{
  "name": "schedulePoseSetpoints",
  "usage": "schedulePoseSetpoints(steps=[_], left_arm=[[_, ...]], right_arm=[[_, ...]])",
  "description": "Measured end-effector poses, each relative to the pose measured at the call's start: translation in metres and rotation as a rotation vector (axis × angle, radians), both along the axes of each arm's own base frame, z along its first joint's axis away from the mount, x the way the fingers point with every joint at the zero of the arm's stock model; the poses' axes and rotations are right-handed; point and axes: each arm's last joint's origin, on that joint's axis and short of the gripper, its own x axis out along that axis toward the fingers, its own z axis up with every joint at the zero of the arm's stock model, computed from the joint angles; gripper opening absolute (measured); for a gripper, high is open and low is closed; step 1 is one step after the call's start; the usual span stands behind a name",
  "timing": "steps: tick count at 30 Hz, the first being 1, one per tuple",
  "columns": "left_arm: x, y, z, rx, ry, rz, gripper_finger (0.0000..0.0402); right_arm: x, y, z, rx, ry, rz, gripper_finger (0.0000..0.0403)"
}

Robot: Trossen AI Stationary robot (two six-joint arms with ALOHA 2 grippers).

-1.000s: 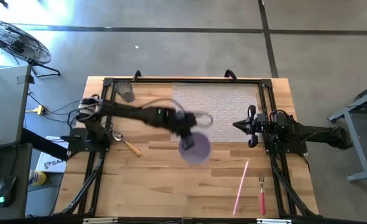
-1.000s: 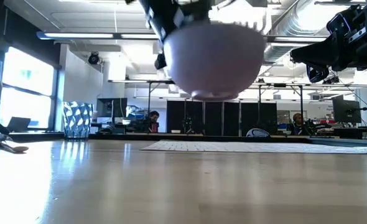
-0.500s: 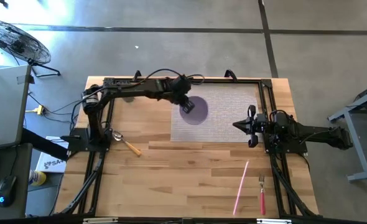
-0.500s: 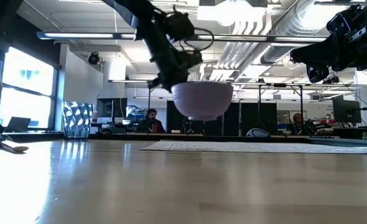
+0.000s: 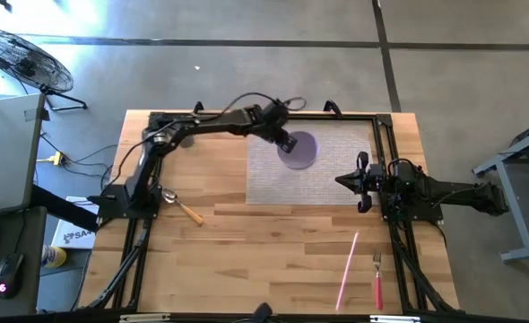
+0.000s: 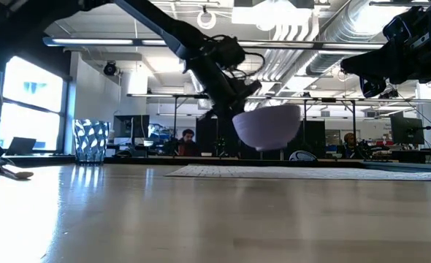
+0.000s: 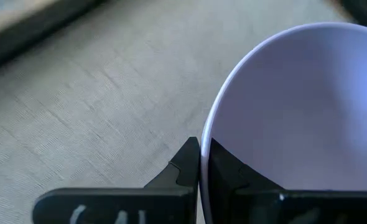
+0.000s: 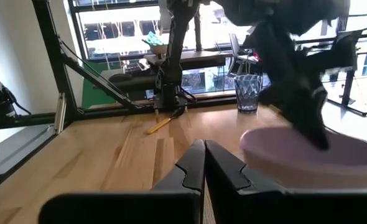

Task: Pick & Place Utensil
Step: Put the purple bowl on the center of the gray table mat

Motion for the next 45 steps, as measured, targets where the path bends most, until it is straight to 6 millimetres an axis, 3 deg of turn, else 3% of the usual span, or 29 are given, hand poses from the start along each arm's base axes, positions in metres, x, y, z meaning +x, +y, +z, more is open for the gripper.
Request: schedulePoseSetpoints(steps=[9, 32, 36, 45], left_arm=[[0.023, 0.008, -0.011, -0.006, -0.035, 0.024, 0.0007], [0.026, -0.011, -0.024, 0.030, 0.084, 0.012, 0.0010], [0.029, -0.015, -0.024, 0.042, 0.080, 0.009, 0.0035], [0.028, -0.015, -0.020, 0.051, 0.075, 0.013, 0.0131]], right_arm=[[0.000, 0.000, 0.000, 0.000, 0.000, 0.000, 0.0002], [0.000, 0.000, 0.000, 0.000, -0.001, 0.000, 0.0001], [0.000, 0.000, 0.000, 0.000, -0.001, -0.001, 0.0002], [0.000, 0.000, 0.000, 0.000, -0.001, 0.000, 0.0001]])
